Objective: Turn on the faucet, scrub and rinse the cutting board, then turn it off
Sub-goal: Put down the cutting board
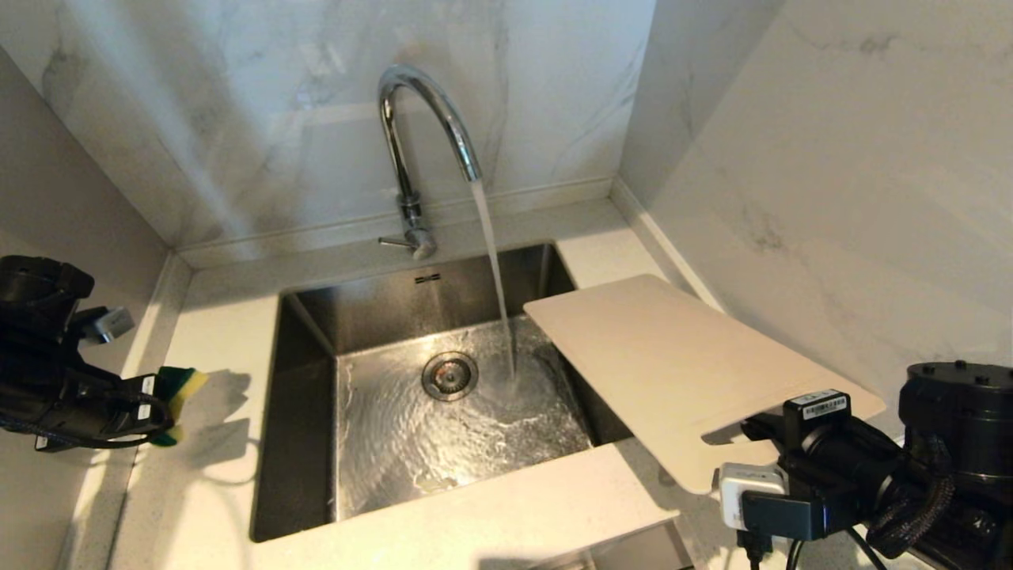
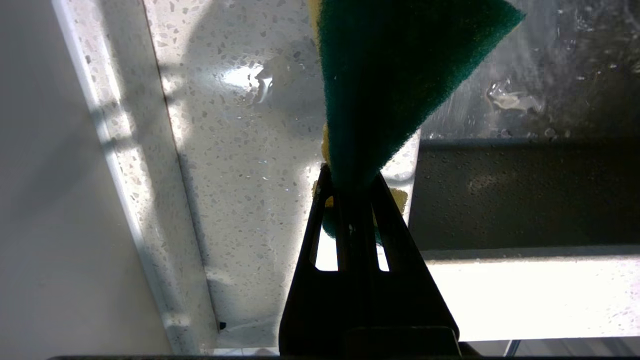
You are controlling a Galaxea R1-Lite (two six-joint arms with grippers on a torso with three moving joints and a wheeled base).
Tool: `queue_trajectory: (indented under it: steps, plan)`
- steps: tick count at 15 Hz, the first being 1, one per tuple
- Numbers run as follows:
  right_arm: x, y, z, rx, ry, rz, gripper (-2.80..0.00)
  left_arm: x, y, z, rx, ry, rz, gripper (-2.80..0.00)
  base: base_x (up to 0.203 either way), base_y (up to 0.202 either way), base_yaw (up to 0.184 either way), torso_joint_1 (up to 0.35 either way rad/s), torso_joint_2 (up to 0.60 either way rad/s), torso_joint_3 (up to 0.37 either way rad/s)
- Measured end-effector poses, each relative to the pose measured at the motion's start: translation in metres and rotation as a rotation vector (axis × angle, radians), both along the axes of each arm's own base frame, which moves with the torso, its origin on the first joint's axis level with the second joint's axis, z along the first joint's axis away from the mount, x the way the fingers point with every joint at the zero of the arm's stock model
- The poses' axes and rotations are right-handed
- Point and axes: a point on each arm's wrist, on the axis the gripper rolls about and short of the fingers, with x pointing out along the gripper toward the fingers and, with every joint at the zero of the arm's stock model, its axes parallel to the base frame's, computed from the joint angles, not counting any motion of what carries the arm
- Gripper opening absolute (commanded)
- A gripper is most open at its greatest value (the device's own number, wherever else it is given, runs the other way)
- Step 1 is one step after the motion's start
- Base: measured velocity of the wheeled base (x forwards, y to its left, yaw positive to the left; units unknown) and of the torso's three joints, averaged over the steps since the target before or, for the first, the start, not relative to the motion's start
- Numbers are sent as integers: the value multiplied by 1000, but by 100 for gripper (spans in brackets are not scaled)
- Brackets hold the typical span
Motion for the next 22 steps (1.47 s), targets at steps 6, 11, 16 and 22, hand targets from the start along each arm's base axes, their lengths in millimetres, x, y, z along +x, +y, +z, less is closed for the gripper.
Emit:
queue_trajectory:
  steps: [6,11,16,22]
  plan:
    - [-7,-1,-26,75,130,-44,-280,1,0,-1,-2,3,2,-280,0,0,0,0,0,0]
    - [-8,0,-44,122,232,-50,-280,3,0,-3,-11,11,13,-280,0,0,0,0,0,0]
    - [-4,1,-54,132,288,-26,-280,7,1,-5,-17,-1,21,-280,0,0,0,0,0,0]
    - [-1,0,-62,127,325,-32,-280,15,0,-9,-22,-8,26,-280,0,0,0,0,0,0]
